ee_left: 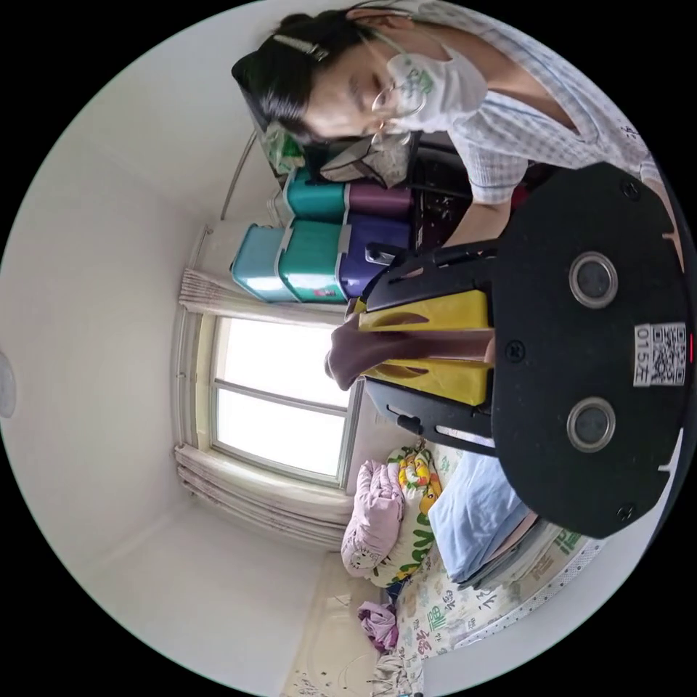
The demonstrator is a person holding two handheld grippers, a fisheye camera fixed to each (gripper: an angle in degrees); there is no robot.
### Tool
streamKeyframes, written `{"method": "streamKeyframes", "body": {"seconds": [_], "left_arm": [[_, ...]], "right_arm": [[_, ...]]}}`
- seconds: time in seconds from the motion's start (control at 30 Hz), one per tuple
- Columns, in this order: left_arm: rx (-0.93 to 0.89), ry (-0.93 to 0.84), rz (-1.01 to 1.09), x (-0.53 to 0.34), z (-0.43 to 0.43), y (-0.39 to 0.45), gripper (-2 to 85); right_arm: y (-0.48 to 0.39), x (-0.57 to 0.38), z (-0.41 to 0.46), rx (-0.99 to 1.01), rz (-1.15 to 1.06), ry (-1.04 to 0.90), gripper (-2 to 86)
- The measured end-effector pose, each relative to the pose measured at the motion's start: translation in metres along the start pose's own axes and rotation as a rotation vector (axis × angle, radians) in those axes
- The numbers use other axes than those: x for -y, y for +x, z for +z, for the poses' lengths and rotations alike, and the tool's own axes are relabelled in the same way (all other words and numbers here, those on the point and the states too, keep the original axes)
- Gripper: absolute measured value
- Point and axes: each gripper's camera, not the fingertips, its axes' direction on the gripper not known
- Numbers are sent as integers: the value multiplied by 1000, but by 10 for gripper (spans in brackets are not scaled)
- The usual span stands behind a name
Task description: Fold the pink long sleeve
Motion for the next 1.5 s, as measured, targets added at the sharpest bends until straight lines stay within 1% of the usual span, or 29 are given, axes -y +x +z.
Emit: {"method": "streamKeyframes", "body": {"seconds": [0.07, 0.17, 0.3, 0.4, 0.5, 0.53, 0.57, 0.6, 0.63, 0.67, 0.7, 0.73, 0.77, 0.8, 0.83, 0.9, 1.0, 1.03, 1.07, 1.1, 1.13, 1.17, 1.2, 1.27, 1.3, 1.37, 1.43, 1.5], "left_arm": [[43, -16, -16, -6, 39, -45, 58], [43, -13, -54, -19, 79, -89, 58], [59, -7, -23, -25, 117, -119, 58], [76, -1, -41, -18, 141, -152, 58], [185, 19, -91, -11, 166, -206, 60], [286, 14, -105, -13, 180, -233, 61], [415, -17, -123, -19, 200, -265, 62], [487, -48, -134, -25, 211, -283, 63], [649, -154, -178, -46, 237, -320, 62], [822, -330, -245, -73, 263, -355, 60], [891, -418, -287, -86, 273, -369, 58], [972, -501, -358, -107, 284, -386, 55], [947, -477, -326, -121, 289, -386, 53], [918, -460, -277, -125, 291, -382, 53], [917, -443, -200, -129, 293, -376, 53], [918, -464, -190, -129, 298, -378, 53], [810, -428, -236, -120, 284, -369, 46], [722, -408, -229, -119, 273, -357, 48], [624, -408, -232, -122, 259, -342, 51], [581, -414, -237, -125, 252, -334, 52], [518, -433, -268, -136, 237, -318, 54], [475, -460, -312, -151, 222, -305, 55], [463, -471, -341, -159, 216, -299, 56], [419, -530, -476, -197, 193, -285, 57], [410, -542, -515, -207, 189, -283, 57], [364, -558, -647, -237, 181, -280, 61], [344, -535, -717, -251, 182, -281, 62], [339, -555, -729, -257, 194, -284, 64]], "right_arm": [[43, -2, 52, -26, 9, -45, 91], [86, -14, 98, -28, 41, -43, 92], [121, -29, 142, -38, 44, -10, 90], [148, -30, 196, -64, 47, -2, 90], [172, -28, 291, -185, 21, -79, 93], [184, -31, 344, -283, 10, -156, 99], [200, -39, 402, -409, 59, -267, 103], [207, -46, 431, -483, 81, -342, 104], [218, -69, 490, -650, 107, -527, 92], [223, -100, 539, -777, 103, -693, 68], [222, -116, 559, -779, 70, -752, 65], [215, -151, 593, -718, -10, -860, 59], [210, -185, 621, -657, -70, -987, 60], [208, -200, 631, -658, -107, -1038, 61], [201, -214, 636, -705, -190, -1005, 52], [201, -213, 631, -714, -230, -949, 48], [208, -178, 582, -593, -105, -814, 61], [204, -165, 548, -510, -48, -734, 59], [190, -159, 513, -378, -40, -678, 56], [179, -159, 495, -298, -52, -667, 54], [157, -164, 464, -153, -74, -660, 52], [135, -177, 438, -53, -55, -668, 48], [125, -185, 427, -24, -45, -673, 46], [94, -227, 401, 6, 32, -659, 32], [90, -238, 400, 3, 58, -666, 32], [82, -279, 424, 30, 169, -786, 47], [75, -299, 452, 64, 195, -877, 63], [73, -312, 481, 63, 218, -949, 73]]}}
